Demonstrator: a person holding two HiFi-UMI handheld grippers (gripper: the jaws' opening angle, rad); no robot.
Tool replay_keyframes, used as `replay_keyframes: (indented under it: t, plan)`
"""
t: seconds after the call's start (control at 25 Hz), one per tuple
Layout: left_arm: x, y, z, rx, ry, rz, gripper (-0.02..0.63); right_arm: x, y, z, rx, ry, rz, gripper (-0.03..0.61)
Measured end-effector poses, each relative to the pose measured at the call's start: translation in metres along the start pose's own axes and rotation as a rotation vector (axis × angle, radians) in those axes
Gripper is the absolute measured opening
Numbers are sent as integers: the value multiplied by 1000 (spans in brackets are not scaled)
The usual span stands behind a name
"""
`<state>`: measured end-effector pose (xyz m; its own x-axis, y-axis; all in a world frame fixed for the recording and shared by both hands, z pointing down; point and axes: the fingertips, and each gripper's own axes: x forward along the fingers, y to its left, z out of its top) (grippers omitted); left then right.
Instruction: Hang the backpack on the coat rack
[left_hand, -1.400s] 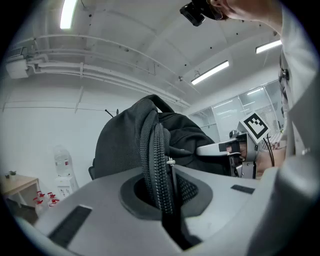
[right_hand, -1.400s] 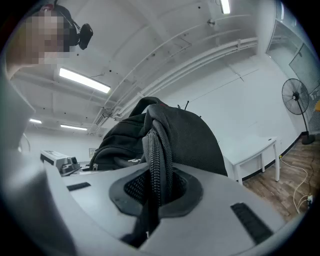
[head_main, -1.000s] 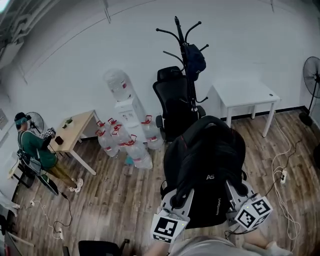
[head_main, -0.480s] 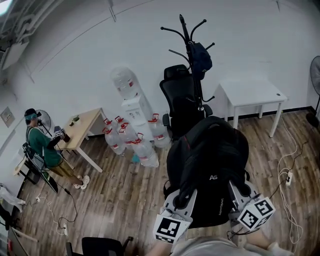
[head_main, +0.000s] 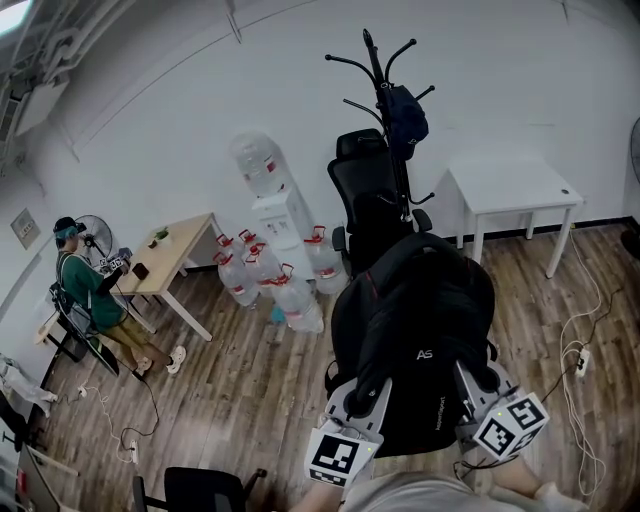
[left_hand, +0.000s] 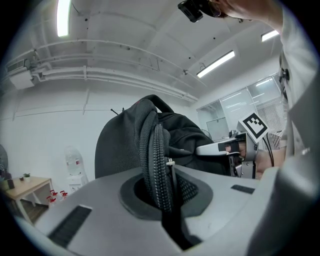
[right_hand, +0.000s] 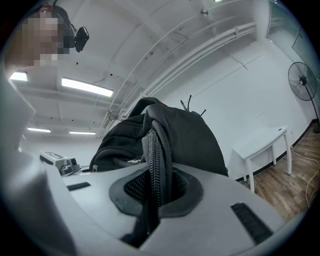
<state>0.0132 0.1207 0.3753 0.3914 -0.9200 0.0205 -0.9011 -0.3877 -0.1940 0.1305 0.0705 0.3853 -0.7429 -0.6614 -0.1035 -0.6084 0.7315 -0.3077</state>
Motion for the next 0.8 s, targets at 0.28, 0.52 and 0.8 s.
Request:
replay_keyframes:
  t: [0.28, 0.52, 0.8]
  plan:
    - [9, -10, 1, -1, 4, 15, 25, -6, -11, 5, -5, 6, 12, 32]
    - [22, -10, -4, -28, 6, 7, 25, -2, -21, 7, -18, 18, -10, 32]
    - [42, 15, -14, -39, -20, -35, 25, 24, -32, 2, -21, 27, -46, 32]
